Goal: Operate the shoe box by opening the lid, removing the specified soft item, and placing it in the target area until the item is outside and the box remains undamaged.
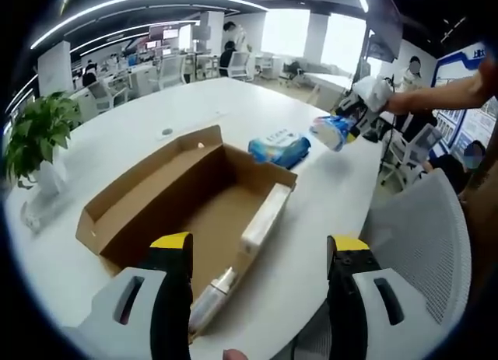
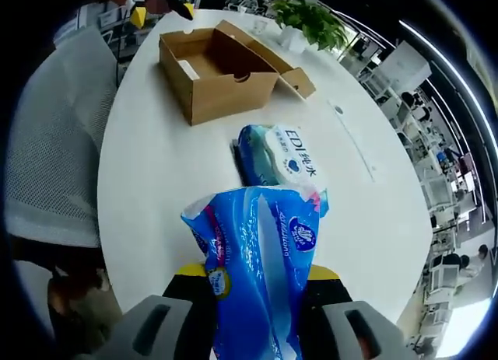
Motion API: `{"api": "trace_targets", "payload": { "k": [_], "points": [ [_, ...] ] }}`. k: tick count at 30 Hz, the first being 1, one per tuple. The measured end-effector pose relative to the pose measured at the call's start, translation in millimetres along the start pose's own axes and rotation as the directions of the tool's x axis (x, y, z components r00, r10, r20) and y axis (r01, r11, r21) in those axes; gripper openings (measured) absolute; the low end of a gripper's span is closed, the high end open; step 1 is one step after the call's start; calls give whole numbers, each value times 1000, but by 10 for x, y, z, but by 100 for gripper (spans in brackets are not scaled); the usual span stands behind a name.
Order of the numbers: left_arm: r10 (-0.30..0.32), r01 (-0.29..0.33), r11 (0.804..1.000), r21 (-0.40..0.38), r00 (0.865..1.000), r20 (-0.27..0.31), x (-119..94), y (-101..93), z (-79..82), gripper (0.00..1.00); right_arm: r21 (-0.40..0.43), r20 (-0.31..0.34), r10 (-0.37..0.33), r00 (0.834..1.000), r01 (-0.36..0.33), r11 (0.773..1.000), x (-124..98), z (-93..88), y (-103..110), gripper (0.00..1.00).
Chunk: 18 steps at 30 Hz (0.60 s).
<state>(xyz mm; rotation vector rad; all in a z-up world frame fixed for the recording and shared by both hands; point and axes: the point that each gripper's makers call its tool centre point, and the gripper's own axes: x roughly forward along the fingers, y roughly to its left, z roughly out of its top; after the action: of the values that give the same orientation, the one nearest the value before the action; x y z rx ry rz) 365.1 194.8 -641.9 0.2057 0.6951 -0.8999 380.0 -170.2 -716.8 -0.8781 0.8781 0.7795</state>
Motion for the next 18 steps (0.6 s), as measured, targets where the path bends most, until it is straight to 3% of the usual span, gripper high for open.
{"api": "trace_targets", "payload": {
  "k": [18],
  "points": [
    [62, -62, 998, -34, 998, -7, -116, 76, -20, 70, -12, -46, 35, 998, -36, 999, 199, -237, -323, 37]
  ]
}}
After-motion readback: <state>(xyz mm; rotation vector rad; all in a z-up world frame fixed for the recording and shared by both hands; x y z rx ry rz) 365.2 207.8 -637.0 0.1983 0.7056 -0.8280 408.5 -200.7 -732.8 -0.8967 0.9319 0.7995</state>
